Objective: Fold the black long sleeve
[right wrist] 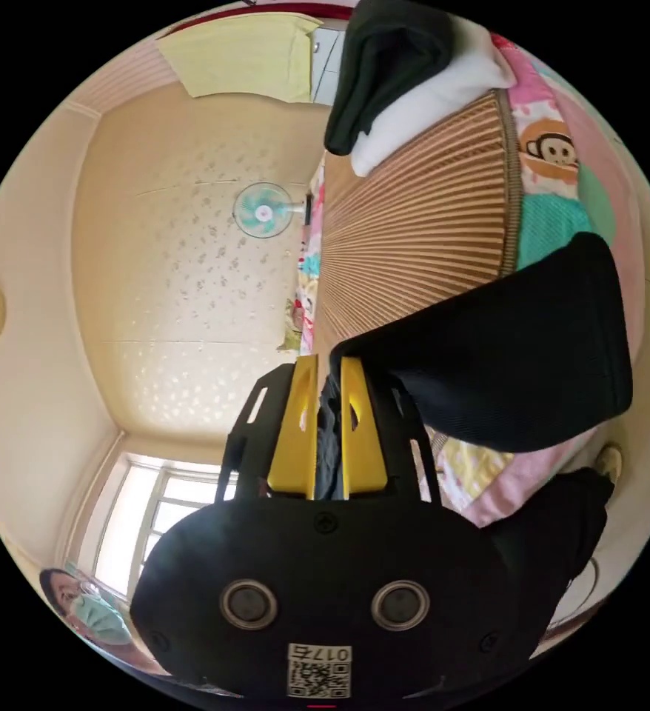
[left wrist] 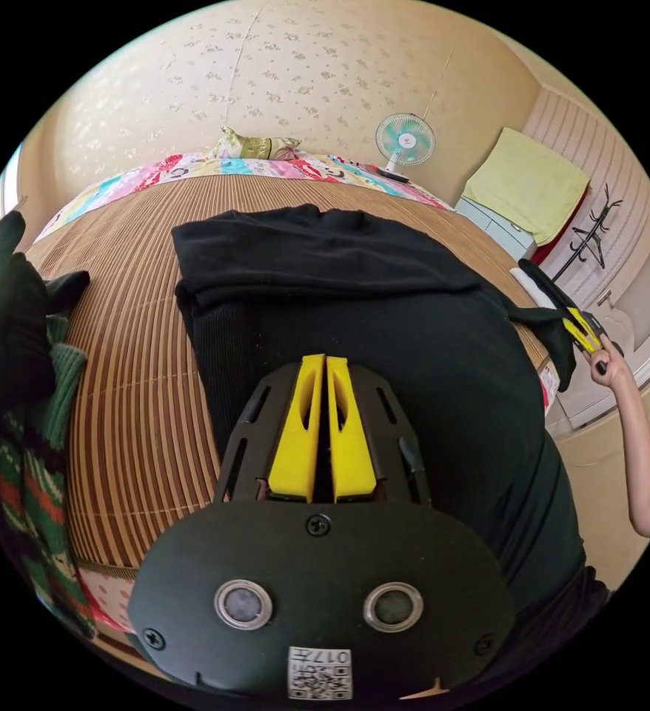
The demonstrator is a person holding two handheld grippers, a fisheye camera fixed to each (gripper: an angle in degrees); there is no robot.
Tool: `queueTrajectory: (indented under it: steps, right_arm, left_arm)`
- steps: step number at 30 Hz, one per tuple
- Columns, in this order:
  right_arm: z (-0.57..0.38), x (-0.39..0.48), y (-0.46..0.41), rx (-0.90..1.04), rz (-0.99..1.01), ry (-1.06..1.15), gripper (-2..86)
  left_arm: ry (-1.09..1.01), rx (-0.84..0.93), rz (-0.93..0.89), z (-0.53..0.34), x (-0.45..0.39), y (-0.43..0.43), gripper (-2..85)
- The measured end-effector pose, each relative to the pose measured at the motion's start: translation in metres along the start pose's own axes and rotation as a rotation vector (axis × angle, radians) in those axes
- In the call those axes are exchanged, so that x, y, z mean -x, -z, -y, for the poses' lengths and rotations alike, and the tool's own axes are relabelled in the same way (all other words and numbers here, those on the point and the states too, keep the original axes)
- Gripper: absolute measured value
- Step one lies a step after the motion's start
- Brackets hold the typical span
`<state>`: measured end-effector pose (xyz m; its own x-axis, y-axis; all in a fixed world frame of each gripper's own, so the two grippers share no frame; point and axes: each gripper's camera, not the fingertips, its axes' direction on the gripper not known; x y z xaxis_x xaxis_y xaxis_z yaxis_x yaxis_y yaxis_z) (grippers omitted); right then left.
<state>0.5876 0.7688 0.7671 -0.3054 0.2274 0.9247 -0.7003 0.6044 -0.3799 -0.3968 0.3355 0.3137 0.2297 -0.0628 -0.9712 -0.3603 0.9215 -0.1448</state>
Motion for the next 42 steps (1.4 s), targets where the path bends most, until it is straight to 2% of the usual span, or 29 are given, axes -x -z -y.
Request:
queueTrajectory:
  steps: [2, 5, 6, 9, 11, 14, 18, 22, 24, 25, 26, 27, 29, 30, 31, 32, 33, 35, 36, 38, 40, 42]
  right_arm:
    - [0.008, 0.014, 0.016, -0.045, 0.208, 0.126, 4.2]
    - [-0.004, 0.017, 0.025, 0.029, 0.453, 0.268, 4.0]
    - [-0.011, 0.013, 0.028, 0.033, 0.47, 0.282, 4.0]
    - [-0.046, -0.041, 0.045, 0.011, 0.378, 0.192, 5.1]
    - [-0.067, -0.107, 0.057, 0.019, 0.301, 0.02, 7.2]
    - [-0.085, -0.168, 0.081, -0.07, 0.376, -0.161, 9.0]
    - [-0.069, -0.162, 0.098, -0.132, 0.366, -0.163, 11.5]
    - [-0.014, -0.107, 0.086, -0.128, 0.261, -0.096, 13.1]
    - [0.022, -0.082, 0.064, -0.076, 0.186, -0.106, 12.5]
    - [0.046, -0.058, 0.043, -0.006, 0.065, -0.104, 12.1]
    - [0.062, -0.025, 0.023, 0.021, -0.127, -0.108, 11.7]
    - [0.066, -0.006, 0.014, 0.027, -0.237, -0.097, 11.6]
    - [0.066, 0.078, -0.042, 0.097, -0.7, 0.087, 9.6]
    - [0.059, 0.093, -0.057, 0.094, -0.816, 0.132, 8.8]
    - [0.042, 0.108, -0.081, 0.043, -1.006, 0.192, 6.2]
    - [0.023, 0.107, -0.094, -0.032, -1.104, 0.203, 4.5]
    - [0.015, 0.103, -0.096, -0.047, -1.092, 0.218, 4.1]
    - [-0.009, 0.076, -0.083, -0.035, -0.751, 0.23, 3.4]
    - [-0.013, 0.066, -0.075, -0.042, -0.648, 0.22, 3.3]
    - [-0.026, 0.028, -0.036, -0.103, -0.299, 0.195, 3.0]
    - [-0.026, 0.008, -0.02, -0.119, -0.257, 0.14, 2.8]
    - [-0.022, 0.005, -0.017, -0.095, -0.306, 0.148, 2.8]
  left_arm:
    - [0.004, 0.0, -0.009, 0.0, 0.003, 0.0, -1.0]
    - [0.007, -0.001, -0.016, 0.0, 0.006, -0.001, -1.0]
    - [0.004, -0.001, -0.011, 0.0, 0.006, -0.001, -1.0]
    - [-0.002, -0.002, 0.002, 0.001, 0.005, -0.001, -1.0]
    - [-0.003, -0.003, 0.004, 0.001, 0.006, -0.002, -1.0]
    - [-0.002, -0.003, 0.002, 0.001, 0.008, -0.003, -1.0]
    - [-0.008, -0.006, 0.01, 0.002, 0.009, -0.004, -1.0]
    - [-0.016, -0.008, 0.024, 0.002, 0.009, -0.005, -1.0]
    - [-0.017, -0.01, 0.024, 0.002, 0.011, -0.005, -1.0]
    - [-0.018, -0.011, 0.023, 0.002, 0.011, -0.005, -1.0]
    - [-0.019, -0.011, 0.023, 0.002, 0.012, -0.006, -1.0]
    - [-0.019, -0.012, 0.022, 0.002, 0.013, -0.006, -1.0]
    - [-0.019, -0.013, 0.023, 0.003, 0.014, -0.006, -1.0]
    - [-0.019, -0.013, 0.023, 0.003, 0.014, -0.006, -1.0]
    - [-0.019, -0.013, 0.022, 0.003, 0.015, -0.006, -1.0]
    - [-0.017, -0.013, 0.018, 0.003, 0.016, -0.006, -1.0]
    - [-0.014, -0.013, 0.013, 0.004, 0.018, -0.006, -1.0]
    - [-0.011, -0.013, 0.005, 0.004, 0.02, -0.006, -0.9]
    - [-0.009, -0.013, 0.001, 0.004, 0.022, -0.006, -1.0]
    - [-0.01, -0.014, 0.0, 0.004, 0.023, -0.007, -1.0]
    - [-0.014, -0.017, 0.004, 0.004, 0.023, -0.007, -1.0]
    - [-0.02, -0.018, 0.011, 0.005, 0.023, -0.008, -1.0]
